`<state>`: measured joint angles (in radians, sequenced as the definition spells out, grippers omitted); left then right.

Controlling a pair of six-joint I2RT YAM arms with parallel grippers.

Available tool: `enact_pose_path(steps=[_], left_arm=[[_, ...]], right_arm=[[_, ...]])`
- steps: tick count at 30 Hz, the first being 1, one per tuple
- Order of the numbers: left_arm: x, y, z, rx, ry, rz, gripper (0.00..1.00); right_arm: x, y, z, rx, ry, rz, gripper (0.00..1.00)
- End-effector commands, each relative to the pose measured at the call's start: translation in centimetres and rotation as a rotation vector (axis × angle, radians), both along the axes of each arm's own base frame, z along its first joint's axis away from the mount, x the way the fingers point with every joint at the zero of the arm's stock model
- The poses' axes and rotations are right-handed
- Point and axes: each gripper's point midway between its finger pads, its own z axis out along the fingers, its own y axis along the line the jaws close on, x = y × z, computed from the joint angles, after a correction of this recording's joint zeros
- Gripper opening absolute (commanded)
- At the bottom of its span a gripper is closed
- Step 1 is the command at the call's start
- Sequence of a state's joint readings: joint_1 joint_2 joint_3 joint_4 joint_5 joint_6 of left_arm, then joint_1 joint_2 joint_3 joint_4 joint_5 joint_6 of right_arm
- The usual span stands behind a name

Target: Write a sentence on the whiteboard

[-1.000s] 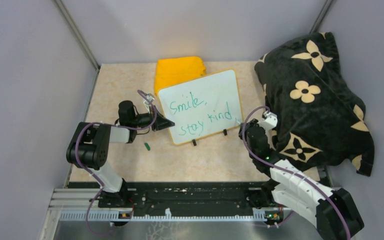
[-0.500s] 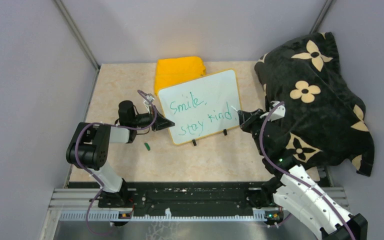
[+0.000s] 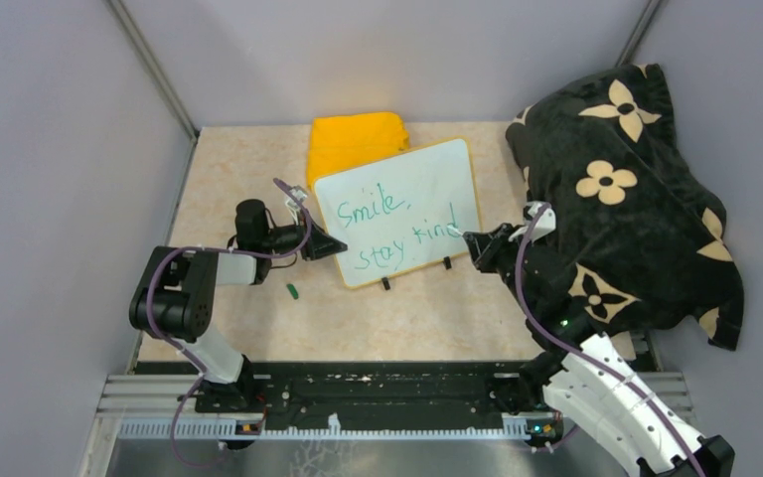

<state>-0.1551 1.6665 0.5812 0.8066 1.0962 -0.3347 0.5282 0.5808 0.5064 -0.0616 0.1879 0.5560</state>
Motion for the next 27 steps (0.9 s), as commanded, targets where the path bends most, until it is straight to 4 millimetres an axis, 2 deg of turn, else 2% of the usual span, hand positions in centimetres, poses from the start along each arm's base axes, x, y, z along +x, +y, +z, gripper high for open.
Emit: enact_pose_path(steps=[1,27], left_arm=[[0.49,0.22,-0.26,0.031,-0.009,0.038,0.33],[0.05,0.77,0.49,0.082,-0.029,0.094,0.70]], right_arm=[[-0.35,0.15,3.01,0.005,-0.071,0.026,0.00],[-0.62,0.21,3.34,-0.007,-0.082,0.042,0.00]])
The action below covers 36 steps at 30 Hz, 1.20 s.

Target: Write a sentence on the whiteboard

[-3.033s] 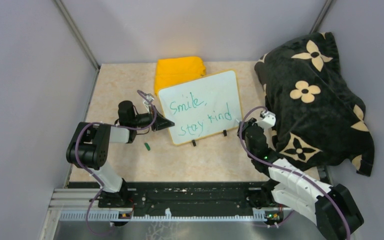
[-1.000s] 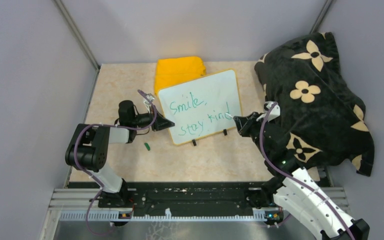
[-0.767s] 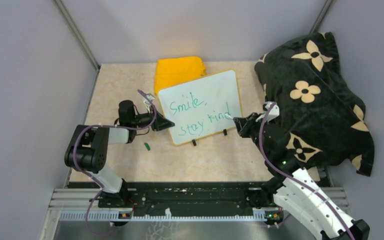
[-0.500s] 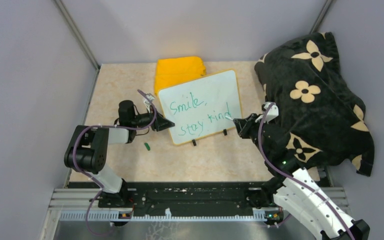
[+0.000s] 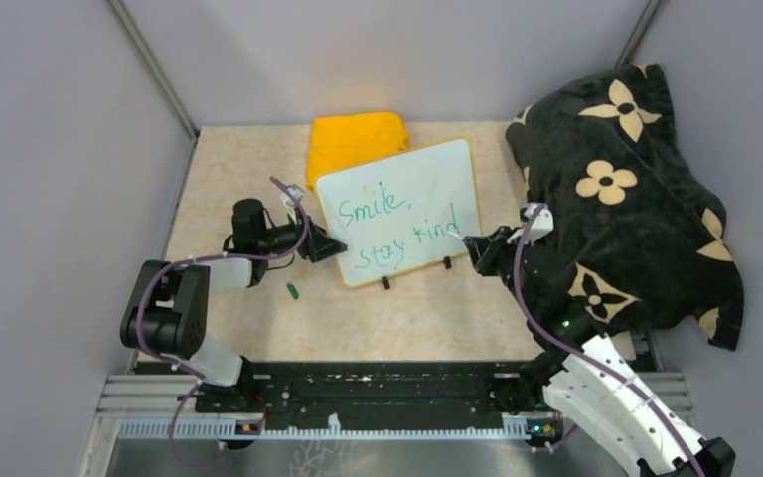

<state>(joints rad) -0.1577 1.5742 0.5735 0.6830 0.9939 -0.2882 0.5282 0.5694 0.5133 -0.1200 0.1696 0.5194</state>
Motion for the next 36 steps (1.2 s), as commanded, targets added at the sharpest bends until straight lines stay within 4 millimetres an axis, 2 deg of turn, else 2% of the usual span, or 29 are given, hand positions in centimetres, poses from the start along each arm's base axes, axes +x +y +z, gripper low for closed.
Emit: enact_pose_path(steps=[1,6,7,8,9,16,19,21,23,24,27,33,36], left_arm=[[-0.5,0.2,0.1,0.038,-0.022,0.013,0.71],[-0.1,1.0,0.3,0.092,-0.046,0.076,0.82],[0.0,1.3,0.3,0.102,-0.043,0.096,0.87],[0.1,1.5,0.4,0.111,-0.041,0.111,0.97],[0.2,1.7,0.5,0.120,-0.040,0.130,0.99],[0.8,3.3,1.8,0.196,-0.023,0.247,0.99],[1.9,6.1,2.9,0.270,0.032,0.450,0.99],[2.2,9.0,3.0,0.365,0.066,0.607,0.99],[1.8,11.7,3.9,0.372,0.154,0.812,0.99],[1.1,12.8,3.8,0.390,0.191,0.875,0.99],[-0.6,15.1,3.7,0.381,0.214,1.022,0.99],[-3.4,16.3,3.5,0.328,0.230,1.105,0.99],[-3.9,16.6,2.9,0.353,0.271,1.121,0.99]], right_arm=[[0.0,0.3,4.1,0.044,-0.104,0.022,0.00],[-0.2,0.4,4.5,0.050,-0.116,0.029,0.00],[-0.2,0.4,4.7,0.054,-0.121,0.032,0.00],[-0.3,0.5,4.8,0.054,-0.123,0.036,0.00],[-0.3,0.5,4.9,0.057,-0.126,0.037,0.00],[-0.7,0.6,5.9,0.070,-0.148,0.055,0.00],[-1.1,0.8,6.3,0.078,-0.159,0.075,0.00],[-1.4,1.0,6.6,0.084,-0.168,0.089,0.00],[-1.6,1.1,6.9,0.088,-0.178,0.102,0.00],[-1.7,1.1,7.1,0.089,-0.182,0.110,0.00],[-2.0,1.5,7.2,0.089,-0.184,0.136,0.00],[-1.7,2.2,7.4,0.069,-0.173,0.157,0.00],[-1.4,2.5,8.6,0.058,-0.190,0.146,0.00]])
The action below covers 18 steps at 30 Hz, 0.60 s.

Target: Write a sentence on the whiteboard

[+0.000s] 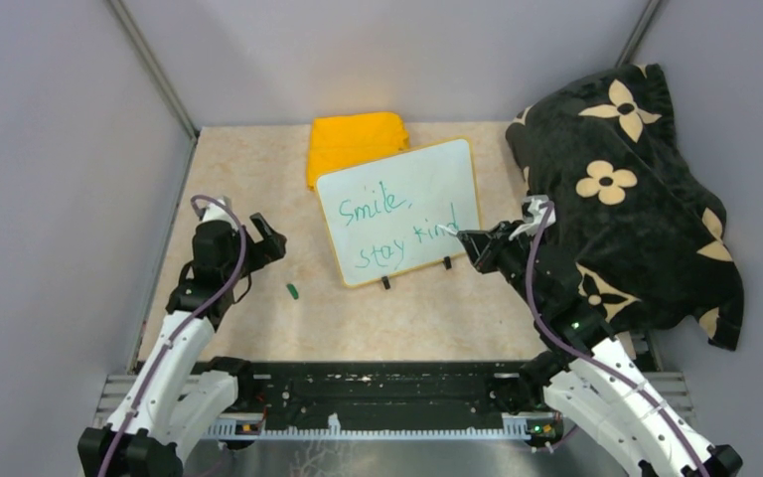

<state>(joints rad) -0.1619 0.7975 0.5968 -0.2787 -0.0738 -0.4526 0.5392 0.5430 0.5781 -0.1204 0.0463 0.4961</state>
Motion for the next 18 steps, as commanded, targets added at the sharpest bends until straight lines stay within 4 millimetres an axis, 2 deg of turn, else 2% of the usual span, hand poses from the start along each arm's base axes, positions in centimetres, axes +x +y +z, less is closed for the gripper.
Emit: enact_pose_path(steps=[1,9,16,18], left_arm=[[-1.4,1.3,-2.1,0.005,0.109,0.097,0.99],[-2.3,0.9,-5.4,-0.060,0.287,0.160,0.99],[-2.6,-2.0,-6.7,-0.058,0.415,-0.039,0.99],[-2.7,-2.1,-7.4,-0.056,0.423,-0.049,0.99]], right_arm=[[0.1,0.8,5.2,0.022,-0.114,0.009,0.00],[-0.3,3.0,6.0,-0.051,-0.118,0.023,0.00],[-0.2,2.8,4.8,-0.080,-0.109,0.011,0.00],[-0.1,2.6,4.4,-0.098,-0.113,0.004,0.00]])
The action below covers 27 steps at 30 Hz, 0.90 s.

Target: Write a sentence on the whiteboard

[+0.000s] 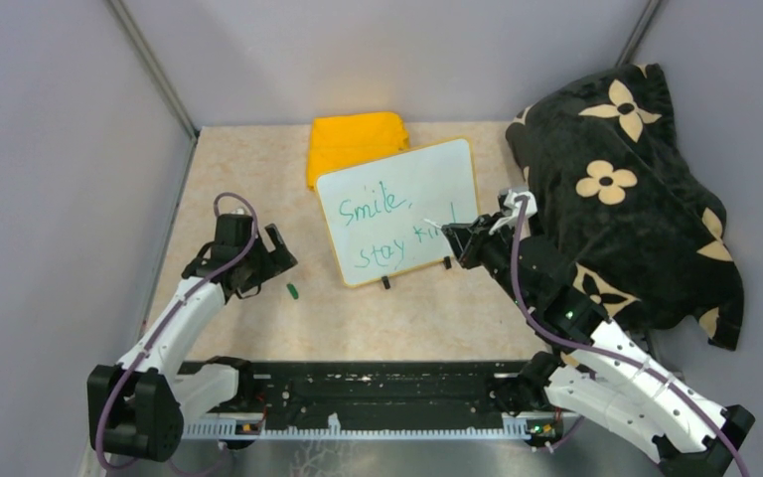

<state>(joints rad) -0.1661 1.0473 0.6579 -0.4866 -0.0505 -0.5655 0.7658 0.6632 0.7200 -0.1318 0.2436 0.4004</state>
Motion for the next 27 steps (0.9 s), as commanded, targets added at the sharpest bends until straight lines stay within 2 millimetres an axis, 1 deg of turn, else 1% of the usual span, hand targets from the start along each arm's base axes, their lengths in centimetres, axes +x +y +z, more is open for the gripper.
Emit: enact_pose_path(steps=[1,4,8,10,11,16,21,27], left_arm=[[-0.5,-1.5,-0.2,-0.038,0.028,-0.090,0.99],[-0.9,-1.8,-0.8,-0.053,0.066,-0.079,0.99],[-2.2,-2.9,-2.0,-0.083,0.124,-0.073,0.99],[-2.9,-3.0,-2.4,-0.068,0.144,-0.056,0.99],[-3.1,-2.6,-2.5,-0.040,0.150,-0.034,0.99],[-3.8,-2.6,-2.2,0.026,0.186,-0.022,0.99],[-3.9,-1.9,-2.1,0.081,0.224,0.002,0.99],[-4.0,-2.1,-2.6,0.088,0.246,-0.013,0.98]], right_arm=[[0.3,-0.7,1.0,-0.016,-0.051,-0.037,0.00],[0.3,-0.7,0.5,-0.020,-0.051,-0.033,0.00],[0.1,-0.4,-0.1,-0.021,-0.047,-0.014,0.00],[-0.1,-0.4,-0.2,-0.024,-0.057,-0.001,0.00],[-0.2,-0.4,-0.2,-0.025,-0.063,0.000,0.00],[-0.7,-1.5,-0.3,0.008,-0.095,-0.023,0.00],[-1.0,-2.6,-0.2,0.053,-0.122,-0.062,0.00],[-0.8,-1.9,-1.1,0.040,-0.088,-0.043,0.00]])
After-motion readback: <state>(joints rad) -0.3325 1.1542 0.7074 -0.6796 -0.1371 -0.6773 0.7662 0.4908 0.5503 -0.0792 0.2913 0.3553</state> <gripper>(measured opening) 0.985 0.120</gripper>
